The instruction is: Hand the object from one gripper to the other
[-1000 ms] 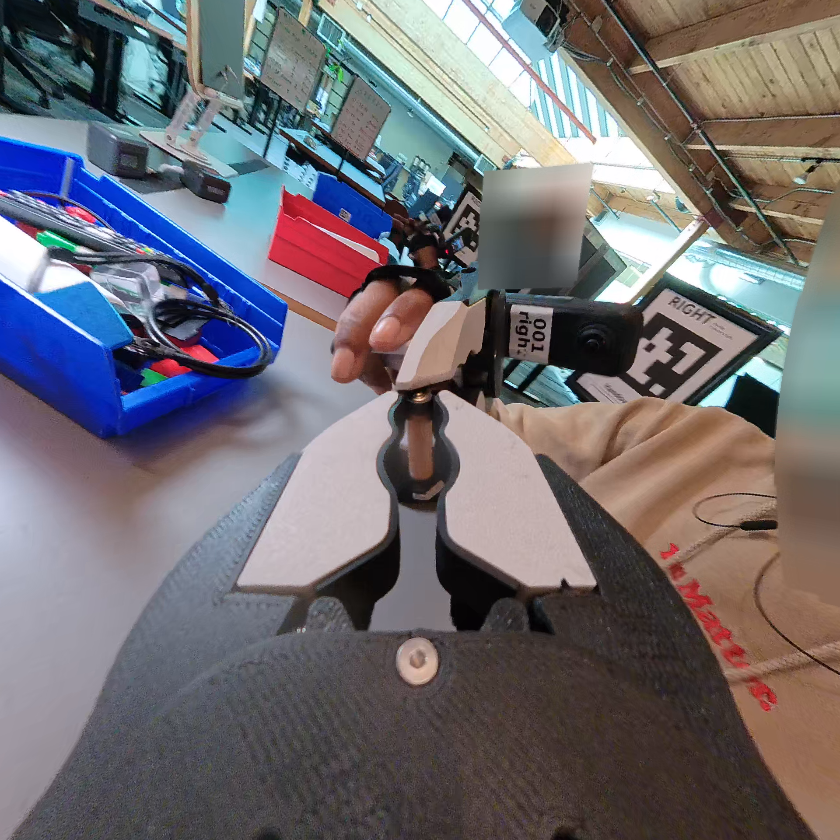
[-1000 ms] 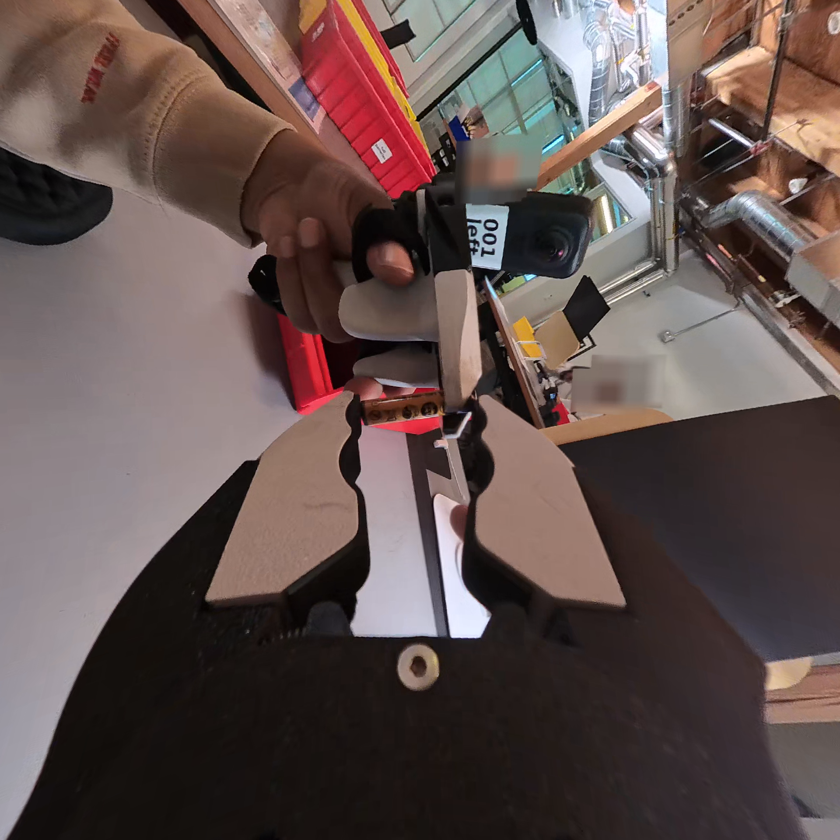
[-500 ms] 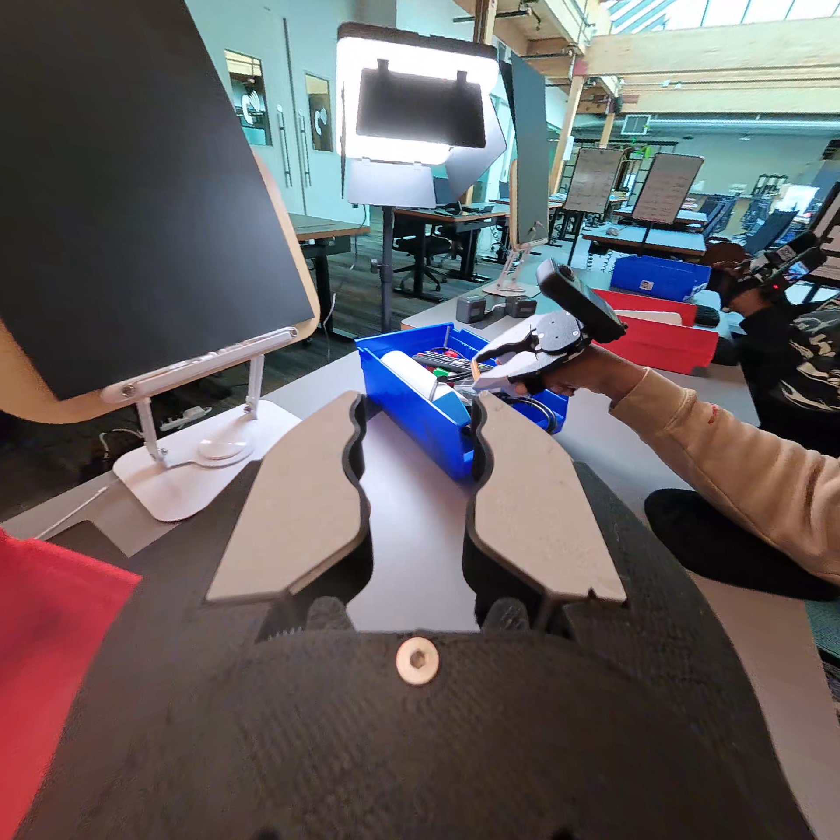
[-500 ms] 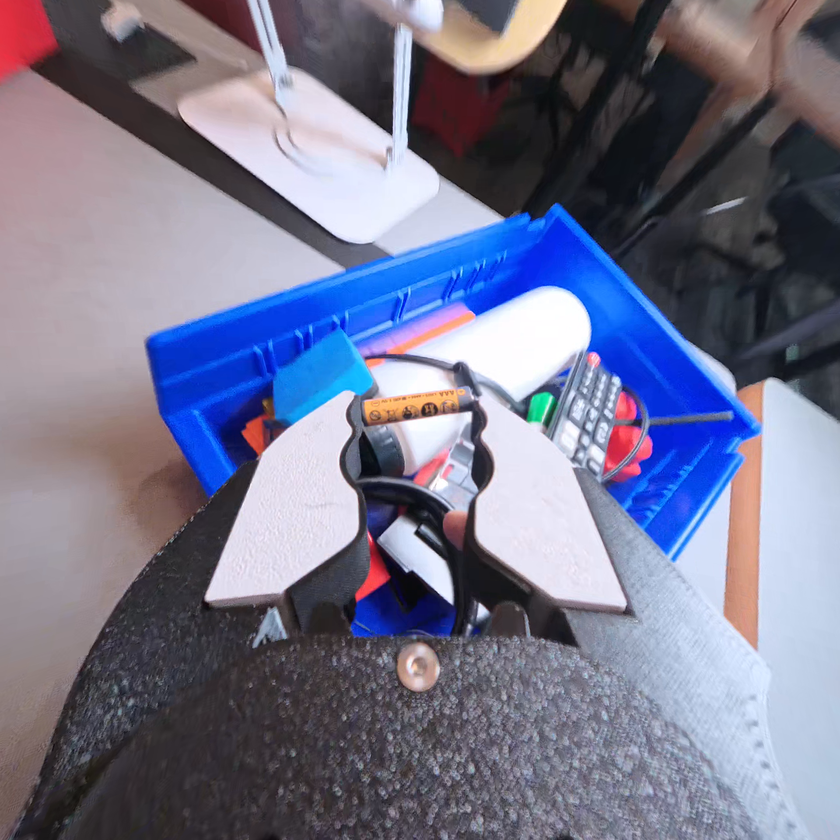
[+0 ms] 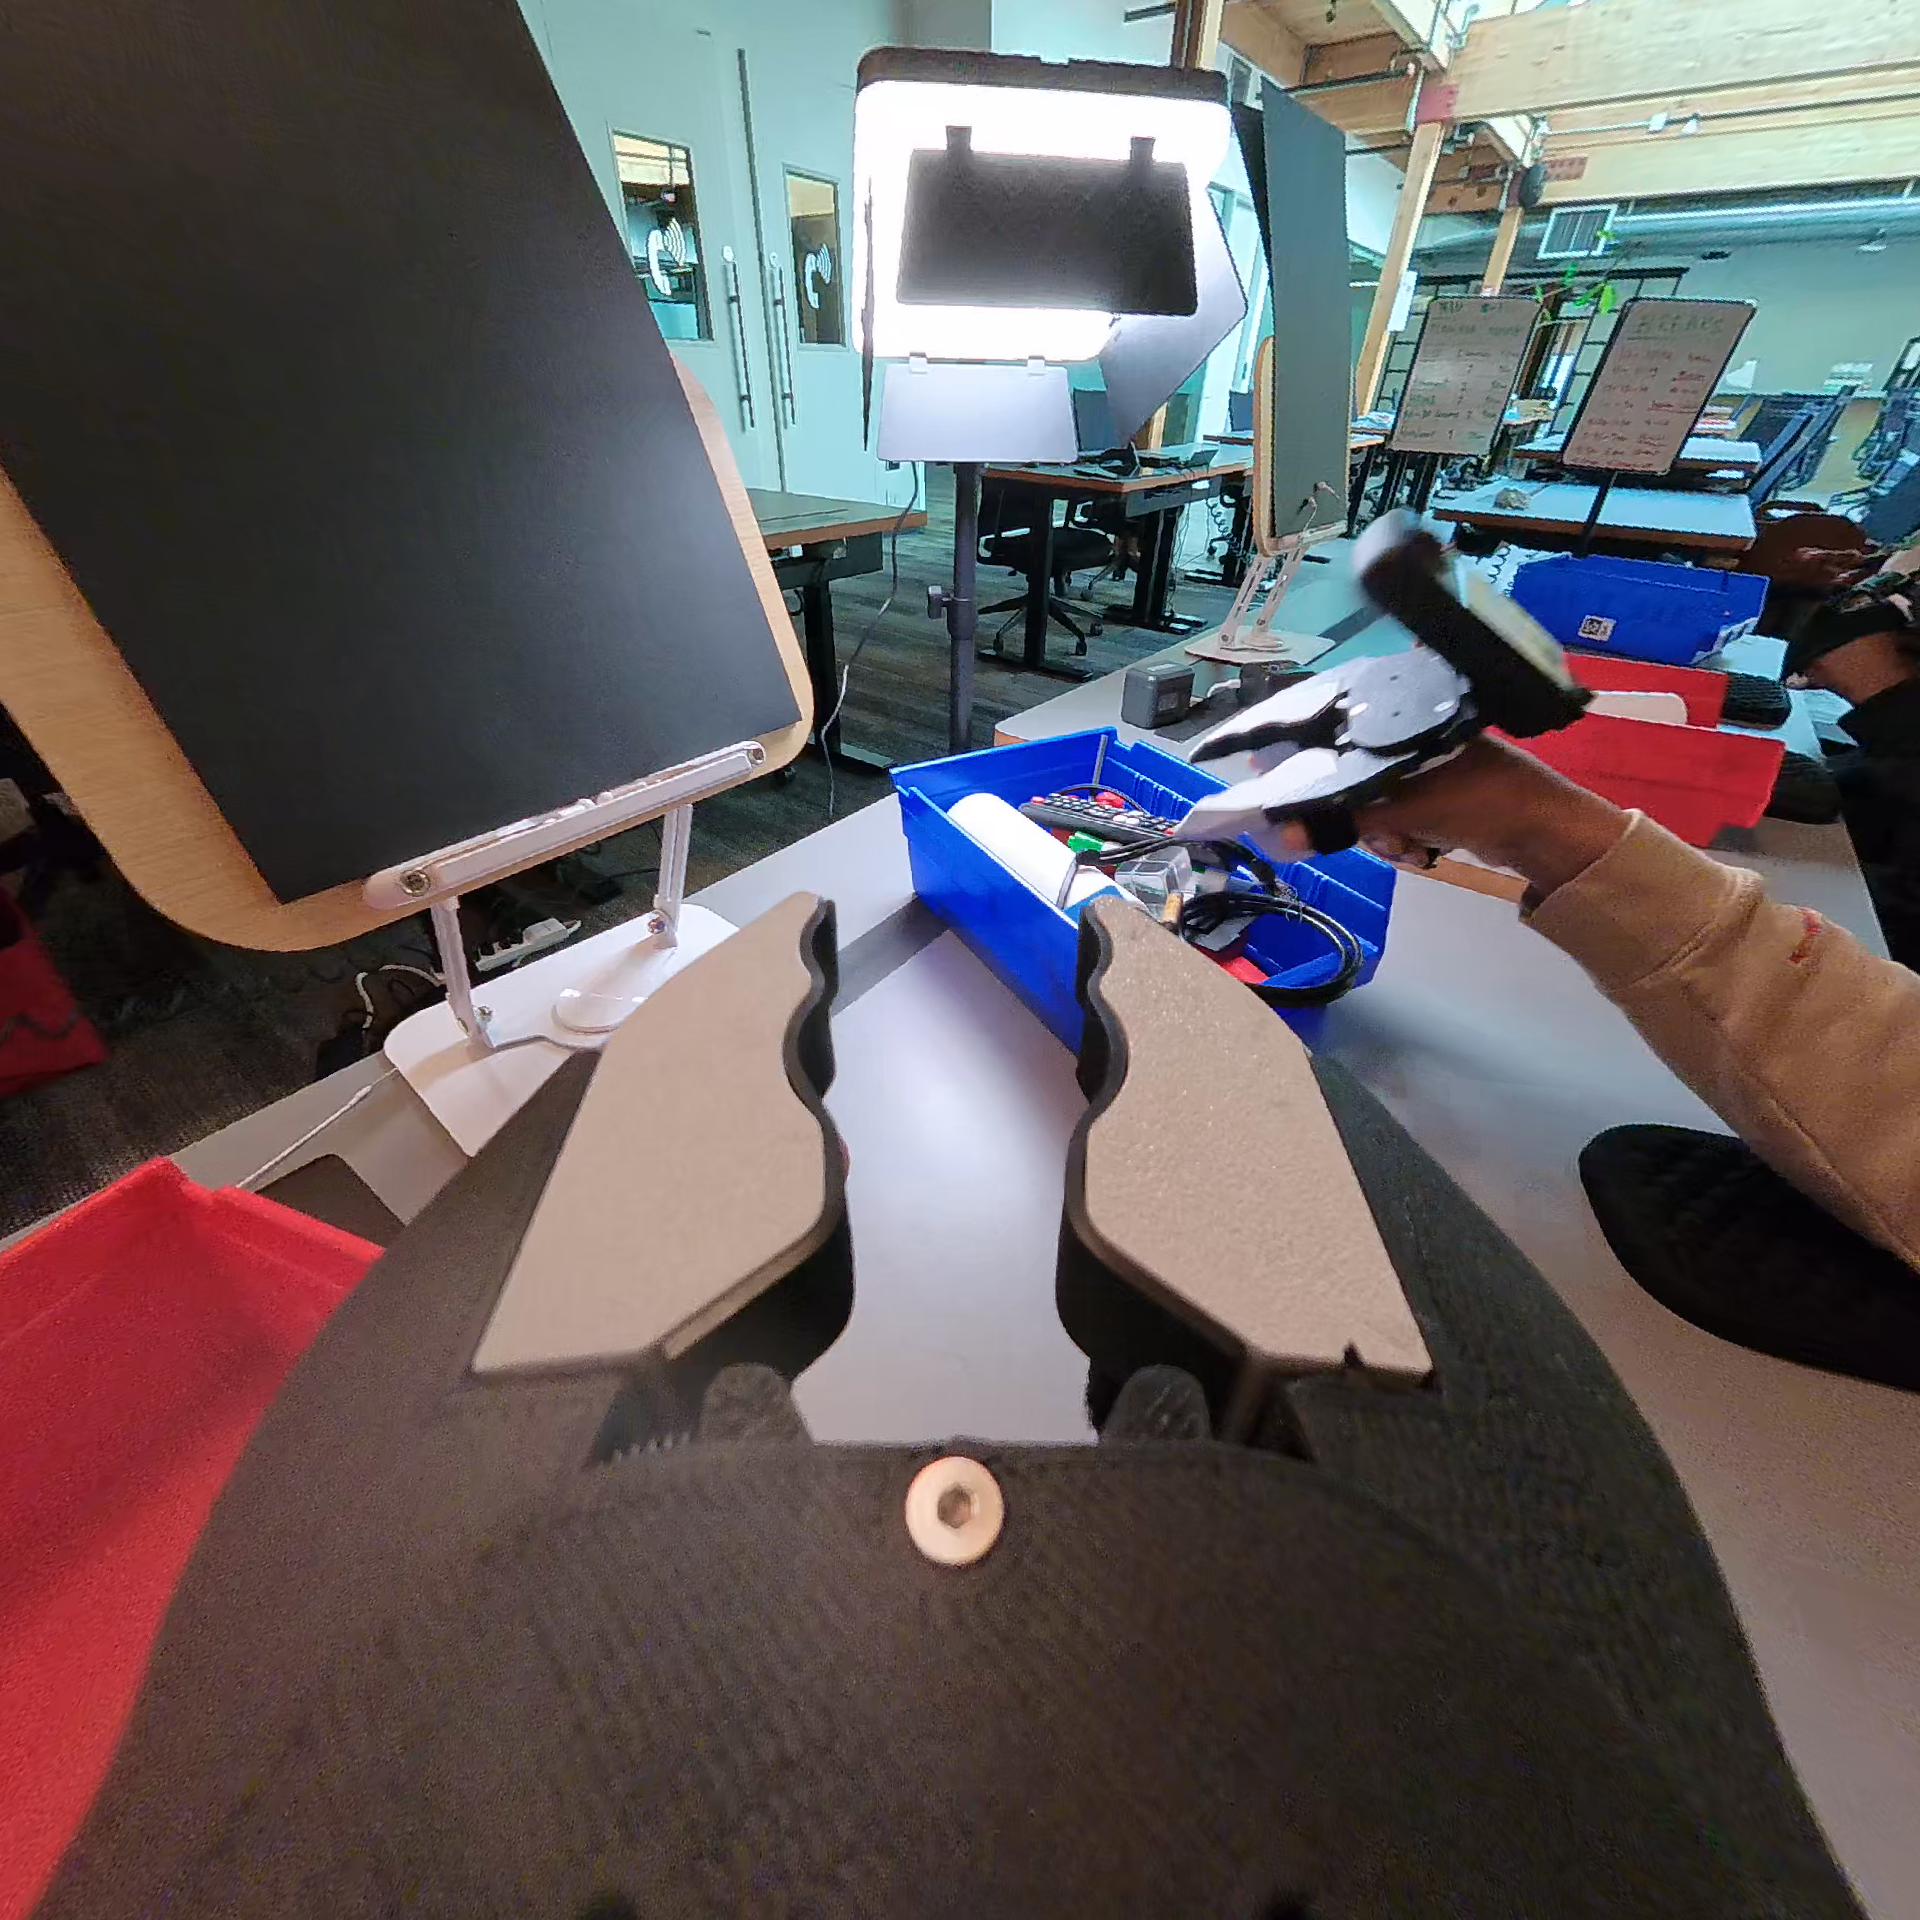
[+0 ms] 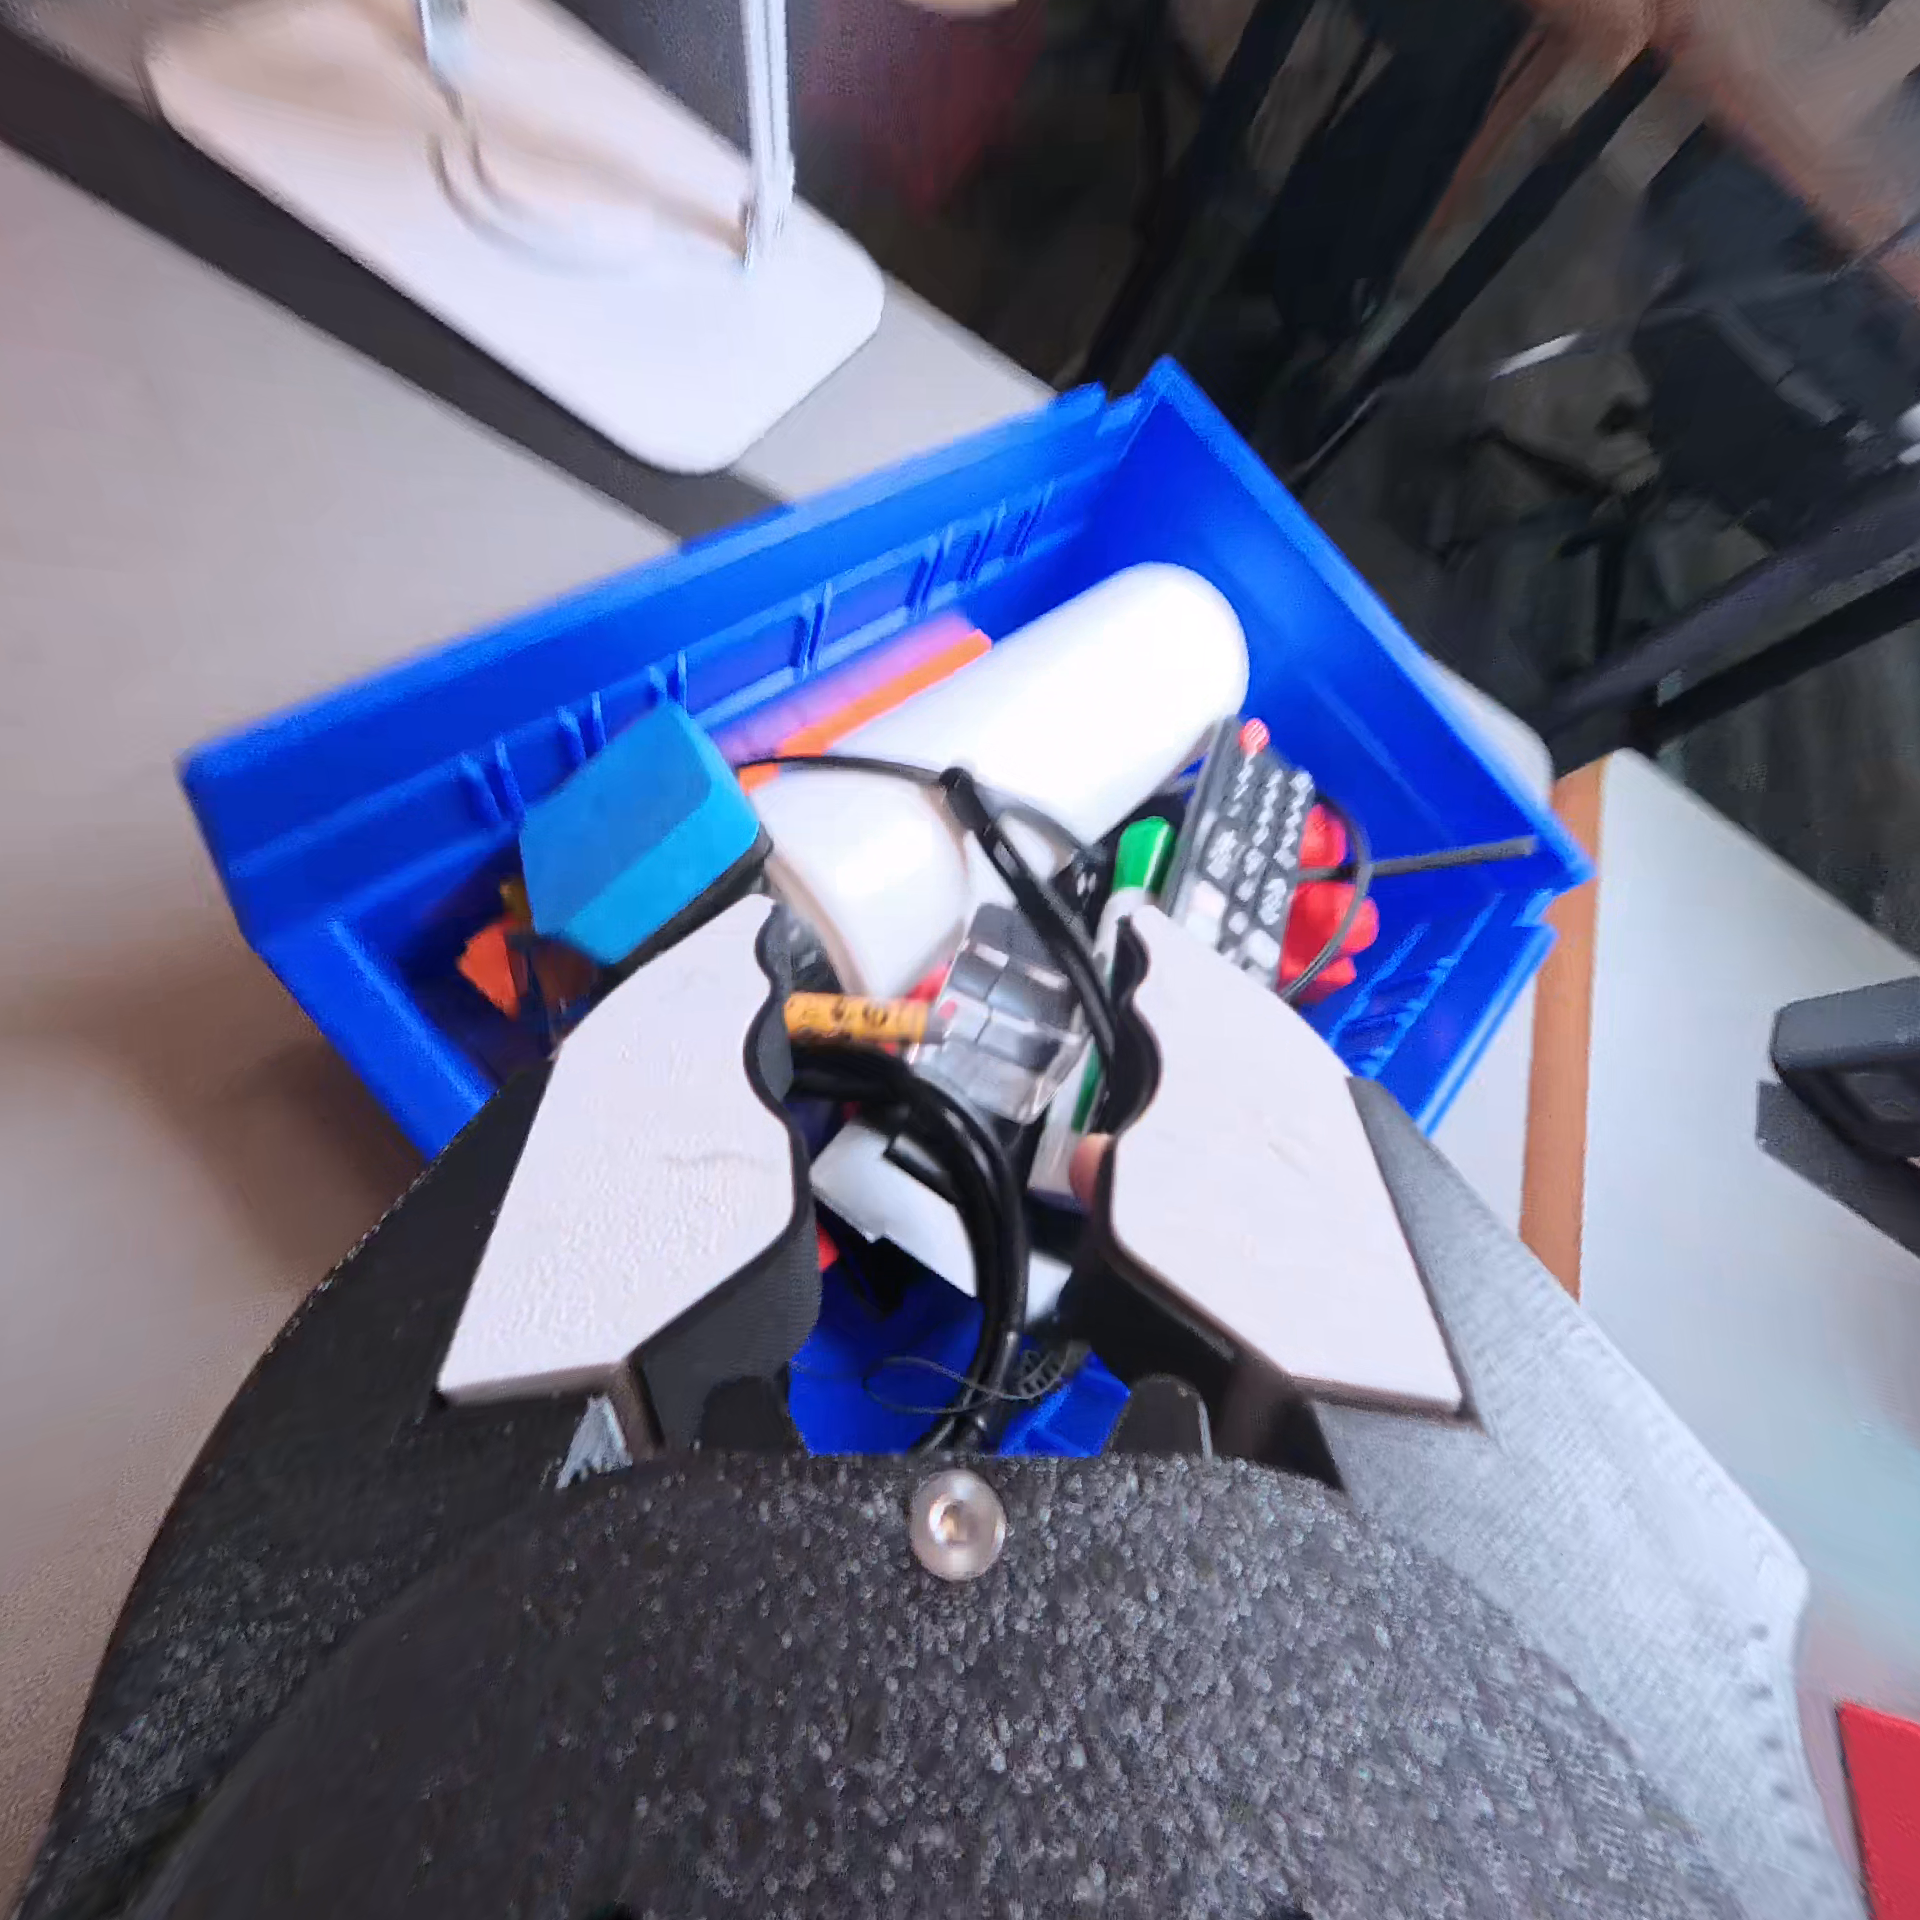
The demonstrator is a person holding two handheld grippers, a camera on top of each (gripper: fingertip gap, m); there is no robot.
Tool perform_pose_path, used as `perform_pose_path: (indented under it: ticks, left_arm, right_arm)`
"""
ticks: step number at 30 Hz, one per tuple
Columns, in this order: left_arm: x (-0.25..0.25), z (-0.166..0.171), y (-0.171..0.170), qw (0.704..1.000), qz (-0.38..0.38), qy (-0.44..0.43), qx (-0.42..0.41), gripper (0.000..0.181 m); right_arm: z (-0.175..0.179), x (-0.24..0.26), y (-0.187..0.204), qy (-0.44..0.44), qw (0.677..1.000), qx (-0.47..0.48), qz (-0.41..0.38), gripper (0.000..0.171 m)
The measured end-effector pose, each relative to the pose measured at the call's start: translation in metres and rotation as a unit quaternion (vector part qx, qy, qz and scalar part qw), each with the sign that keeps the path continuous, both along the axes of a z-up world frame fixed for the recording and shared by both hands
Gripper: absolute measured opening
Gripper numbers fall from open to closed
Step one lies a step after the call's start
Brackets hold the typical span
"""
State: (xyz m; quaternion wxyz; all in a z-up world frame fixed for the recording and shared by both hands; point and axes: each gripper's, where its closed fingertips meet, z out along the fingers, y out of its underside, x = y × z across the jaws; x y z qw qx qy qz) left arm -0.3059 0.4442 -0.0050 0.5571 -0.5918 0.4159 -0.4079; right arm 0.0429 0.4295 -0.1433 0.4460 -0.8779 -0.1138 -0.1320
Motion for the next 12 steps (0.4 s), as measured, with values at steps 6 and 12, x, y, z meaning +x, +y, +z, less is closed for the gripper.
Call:
perform_pose_path:
  ticks: [6,12]
  left_arm:
    - [-0.013,0.002,0.013,1.0,0.026,-0.001,0.001,0.042]
    - [-0.047,-0.024,0.067,0.991,0.089,0.091,-0.029,0.036]
  right_arm:
    - [0.104,-0.036,-0.013,0.104,0.967,0.224,0.069,0.057]
    - [0.138,-0.114,-0.025,0.243,0.907,0.272,0.21,0.051]
